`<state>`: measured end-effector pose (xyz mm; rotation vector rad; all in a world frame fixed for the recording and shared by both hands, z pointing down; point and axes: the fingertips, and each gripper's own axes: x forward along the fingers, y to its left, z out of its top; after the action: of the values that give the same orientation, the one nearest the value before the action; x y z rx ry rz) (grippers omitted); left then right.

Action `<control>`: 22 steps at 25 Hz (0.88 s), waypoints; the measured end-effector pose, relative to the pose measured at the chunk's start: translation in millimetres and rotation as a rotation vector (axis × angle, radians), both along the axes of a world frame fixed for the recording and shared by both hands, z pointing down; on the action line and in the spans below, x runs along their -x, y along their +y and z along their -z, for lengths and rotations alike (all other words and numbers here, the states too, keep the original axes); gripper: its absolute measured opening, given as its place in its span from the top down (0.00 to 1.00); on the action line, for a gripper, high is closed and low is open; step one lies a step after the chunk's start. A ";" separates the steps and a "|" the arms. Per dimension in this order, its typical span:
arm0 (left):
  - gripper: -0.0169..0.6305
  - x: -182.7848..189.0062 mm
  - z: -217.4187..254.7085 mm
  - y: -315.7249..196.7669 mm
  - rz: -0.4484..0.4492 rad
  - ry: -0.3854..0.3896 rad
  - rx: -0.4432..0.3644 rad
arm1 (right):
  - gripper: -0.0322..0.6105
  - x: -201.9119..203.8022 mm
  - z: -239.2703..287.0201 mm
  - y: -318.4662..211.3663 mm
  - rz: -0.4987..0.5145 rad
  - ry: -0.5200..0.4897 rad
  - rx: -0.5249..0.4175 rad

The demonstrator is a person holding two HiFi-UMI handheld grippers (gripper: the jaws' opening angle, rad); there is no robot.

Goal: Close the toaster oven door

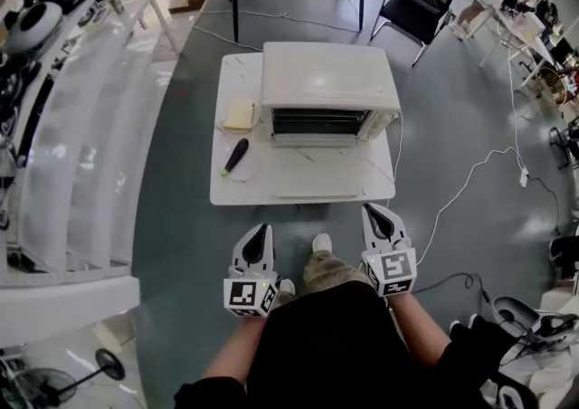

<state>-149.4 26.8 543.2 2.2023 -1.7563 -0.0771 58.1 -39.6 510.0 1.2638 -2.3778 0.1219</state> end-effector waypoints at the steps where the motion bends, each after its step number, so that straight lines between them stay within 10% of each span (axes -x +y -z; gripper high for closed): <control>1: 0.95 -3.3 -0.7 -7.4 0.008 0.000 0.000 | 0.92 -1.8 -0.6 -8.3 0.012 -0.006 0.002; 22: 0.95 -26.6 -111.8 -91.9 0.092 -0.162 0.184 | 0.92 -26.5 -34.3 -128.3 0.161 -0.103 0.057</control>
<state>-122.8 -65.0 655.0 2.0459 -1.8672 0.2391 84.7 -167.9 544.3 1.0587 -2.5344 0.2087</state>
